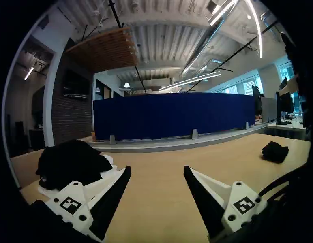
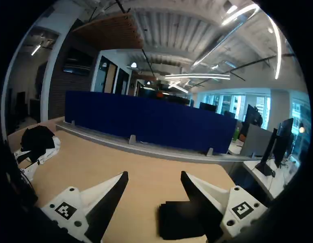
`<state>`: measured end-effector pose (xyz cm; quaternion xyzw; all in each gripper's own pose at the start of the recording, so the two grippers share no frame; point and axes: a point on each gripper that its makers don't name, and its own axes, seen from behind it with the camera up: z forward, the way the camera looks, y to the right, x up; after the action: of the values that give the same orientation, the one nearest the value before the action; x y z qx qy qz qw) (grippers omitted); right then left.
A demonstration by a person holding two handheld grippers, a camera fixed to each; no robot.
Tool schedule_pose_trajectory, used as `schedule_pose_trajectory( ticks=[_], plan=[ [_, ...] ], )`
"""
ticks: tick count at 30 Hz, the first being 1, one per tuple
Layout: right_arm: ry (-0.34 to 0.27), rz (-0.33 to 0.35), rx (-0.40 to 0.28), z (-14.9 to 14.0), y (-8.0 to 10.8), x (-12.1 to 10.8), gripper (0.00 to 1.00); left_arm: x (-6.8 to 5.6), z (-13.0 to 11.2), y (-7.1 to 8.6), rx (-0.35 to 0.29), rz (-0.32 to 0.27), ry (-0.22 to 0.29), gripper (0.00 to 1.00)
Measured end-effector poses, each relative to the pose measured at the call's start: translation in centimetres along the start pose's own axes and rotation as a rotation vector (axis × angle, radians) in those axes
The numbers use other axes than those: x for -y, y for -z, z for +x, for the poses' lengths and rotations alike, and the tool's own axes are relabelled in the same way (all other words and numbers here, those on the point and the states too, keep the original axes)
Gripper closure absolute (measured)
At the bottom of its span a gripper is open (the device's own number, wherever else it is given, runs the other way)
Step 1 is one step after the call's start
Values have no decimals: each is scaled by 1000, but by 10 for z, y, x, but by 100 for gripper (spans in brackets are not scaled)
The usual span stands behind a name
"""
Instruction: Fold towel
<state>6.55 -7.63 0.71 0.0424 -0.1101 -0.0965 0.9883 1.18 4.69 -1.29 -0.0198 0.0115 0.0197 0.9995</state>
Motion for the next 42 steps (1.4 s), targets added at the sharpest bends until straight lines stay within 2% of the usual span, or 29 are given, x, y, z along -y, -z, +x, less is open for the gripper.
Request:
schedule_pose_trajectory(
  ticks=[5,12,26,34,42],
  plan=[
    [-3,9,19,-9,-6,2,0,0,-10,-5,7,-7,10,3],
    [-26,14,19,-9,-12,1,0,8,-13,-8,8,6,54,3],
    [-34,-4,16,-9,-16,-10,0,19,-15,-7,3,40,58,3],
    [-62,-26,-30,2,-8,-31,0,19,-14,-6,3,40,58,3],
    [-101,-74,-127,17,6,-70,0,19,-15,-5,3,40,57,3]
  ],
)
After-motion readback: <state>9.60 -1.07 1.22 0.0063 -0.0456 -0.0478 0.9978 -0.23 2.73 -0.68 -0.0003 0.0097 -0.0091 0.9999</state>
